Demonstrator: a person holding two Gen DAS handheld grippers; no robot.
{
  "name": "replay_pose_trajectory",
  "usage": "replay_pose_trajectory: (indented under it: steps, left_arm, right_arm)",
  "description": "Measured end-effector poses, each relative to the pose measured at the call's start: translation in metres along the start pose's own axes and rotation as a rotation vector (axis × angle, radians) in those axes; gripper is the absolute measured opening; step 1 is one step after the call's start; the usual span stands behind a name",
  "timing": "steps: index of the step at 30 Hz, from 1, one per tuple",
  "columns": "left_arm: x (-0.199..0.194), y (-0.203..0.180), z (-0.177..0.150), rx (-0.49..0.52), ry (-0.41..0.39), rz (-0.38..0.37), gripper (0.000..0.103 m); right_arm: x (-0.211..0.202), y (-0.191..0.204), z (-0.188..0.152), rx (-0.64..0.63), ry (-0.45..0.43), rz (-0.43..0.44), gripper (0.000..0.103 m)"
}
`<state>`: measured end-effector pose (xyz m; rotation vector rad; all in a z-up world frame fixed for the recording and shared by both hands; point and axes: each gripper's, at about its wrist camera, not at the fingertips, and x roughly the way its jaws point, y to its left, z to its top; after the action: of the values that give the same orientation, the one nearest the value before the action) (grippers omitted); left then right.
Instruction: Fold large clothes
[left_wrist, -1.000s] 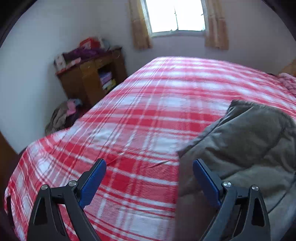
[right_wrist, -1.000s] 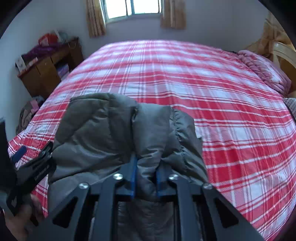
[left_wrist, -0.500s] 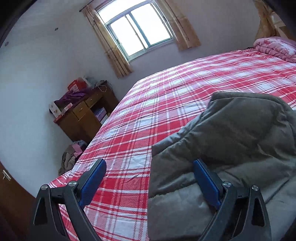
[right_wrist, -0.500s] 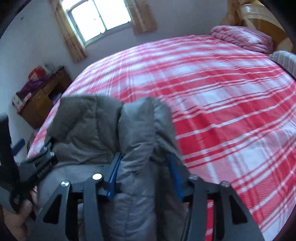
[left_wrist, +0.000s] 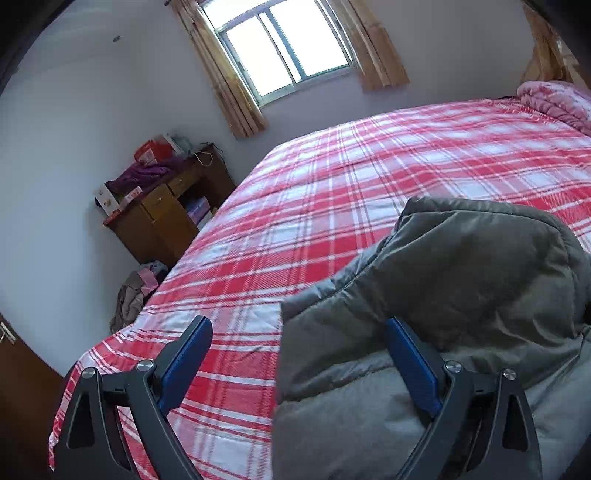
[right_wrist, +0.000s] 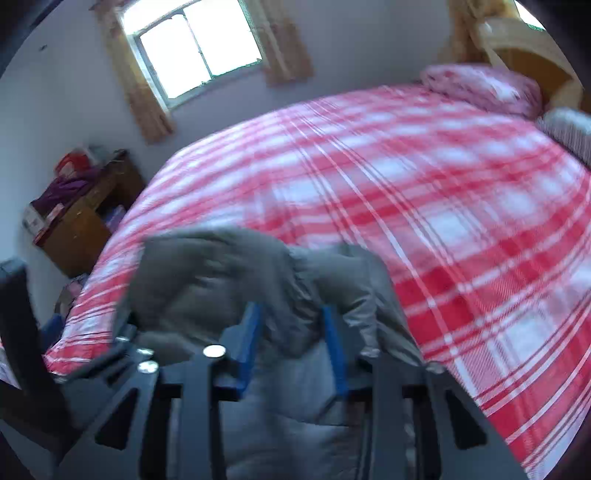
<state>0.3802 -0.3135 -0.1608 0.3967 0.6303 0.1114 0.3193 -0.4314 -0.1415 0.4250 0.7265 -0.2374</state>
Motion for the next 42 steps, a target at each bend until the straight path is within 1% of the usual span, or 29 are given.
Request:
replay_pose_trajectory:
  steps: [2,4,7,11,15,20,27,42]
  left_arm:
    - [0.003,-0.006,-0.003,-0.004,-0.003,-0.002,0.095]
    - [0.006,-0.015,-0.008,0.002,-0.012,0.021,0.095]
    - [0.014,-0.015,-0.014,-0.015,-0.008,0.025,0.097]
    - [0.022,-0.014,-0.019,-0.036,0.012,0.006,0.099]
    - [0.029,-0.017,-0.021,-0.036,0.03,0.006,0.101]
    - [0.037,-0.014,-0.024,-0.055,0.054,-0.02,0.102]
    - [0.037,-0.012,-0.028,-0.065,0.052,-0.019,0.102]
    - [0.04,-0.008,-0.03,-0.084,0.057,-0.032,0.102]
  right_arm:
    - [0.007,-0.013,-0.011,0.018,-0.011,0.005,0.021]
    - [0.01,-0.023,-0.016,0.024,-0.028,0.001,0.019]
    - [0.017,-0.02,-0.02,0.0,-0.028,-0.001,0.019]
    - [0.021,-0.018,-0.026,-0.024,-0.032,-0.005,0.019]
    - [0.027,-0.022,-0.032,-0.021,-0.029,-0.003,0.019]
    - [0.034,-0.023,-0.034,-0.023,-0.024,-0.011,0.018]
    - [0.038,-0.018,-0.036,-0.037,-0.012,-0.03,0.018]
    - [0.047,-0.006,-0.038,-0.098,0.009,-0.107,0.018]
